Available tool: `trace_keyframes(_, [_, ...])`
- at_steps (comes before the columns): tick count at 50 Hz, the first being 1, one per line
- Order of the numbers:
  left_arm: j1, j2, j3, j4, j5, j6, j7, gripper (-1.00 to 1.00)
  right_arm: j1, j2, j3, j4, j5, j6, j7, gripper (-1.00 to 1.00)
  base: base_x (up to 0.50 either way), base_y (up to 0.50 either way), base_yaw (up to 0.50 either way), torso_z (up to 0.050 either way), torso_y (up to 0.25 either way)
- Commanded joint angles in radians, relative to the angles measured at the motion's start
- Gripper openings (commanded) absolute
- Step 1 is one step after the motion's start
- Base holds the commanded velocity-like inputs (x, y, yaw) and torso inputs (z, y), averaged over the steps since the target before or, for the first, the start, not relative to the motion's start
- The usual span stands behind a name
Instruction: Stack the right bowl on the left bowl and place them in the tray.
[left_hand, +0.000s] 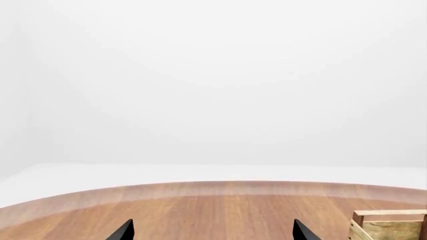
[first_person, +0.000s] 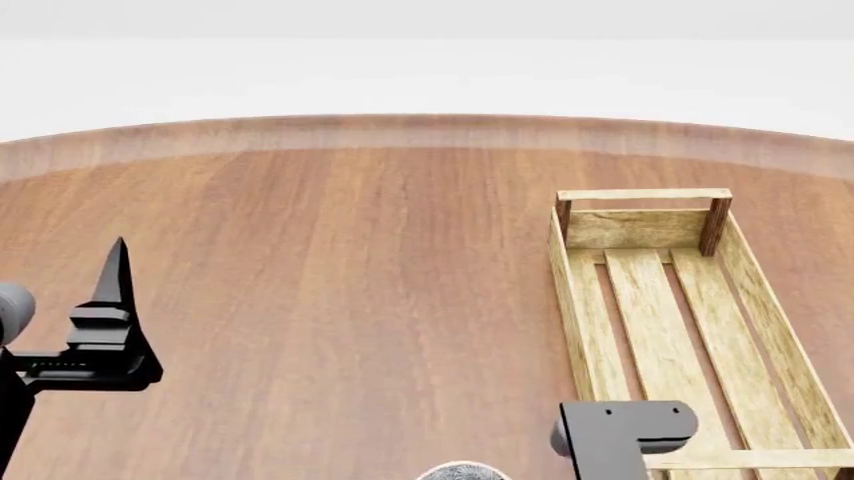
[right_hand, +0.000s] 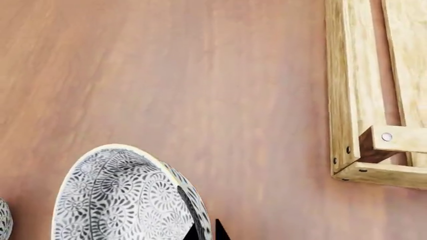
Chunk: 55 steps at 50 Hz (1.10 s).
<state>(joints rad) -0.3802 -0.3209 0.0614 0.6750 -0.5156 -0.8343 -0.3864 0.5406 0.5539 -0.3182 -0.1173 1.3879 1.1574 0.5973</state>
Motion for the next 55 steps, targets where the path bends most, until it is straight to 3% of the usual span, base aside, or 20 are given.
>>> trace_keyframes(1, [-0.004,-0.003,0.002,0.000,-0.006,0.000,-0.004,1.00,0.073,0.003,0.045,-0.036,0.082,0.023,0.067,-1.00,0.00,0.00,0.00,0.000,0.000])
trace_keyframes(18, [-0.009,-0.005,0.008,0.007,-0.015,-0.004,-0.014,1.00,0.117,-0.039,0.015,0.013,0.064,0.006,0.006,-1.00,0.00,0.00,0.00,0.000,0.000])
trace_keyframes(55, [-0.025,-0.014,0.014,0.022,-0.040,-0.020,-0.035,1.00,0.430,-0.494,-0.325,0.597,-0.201,-0.114,-0.412,-1.00,0.00,0.00,0.00,0.000,0.000])
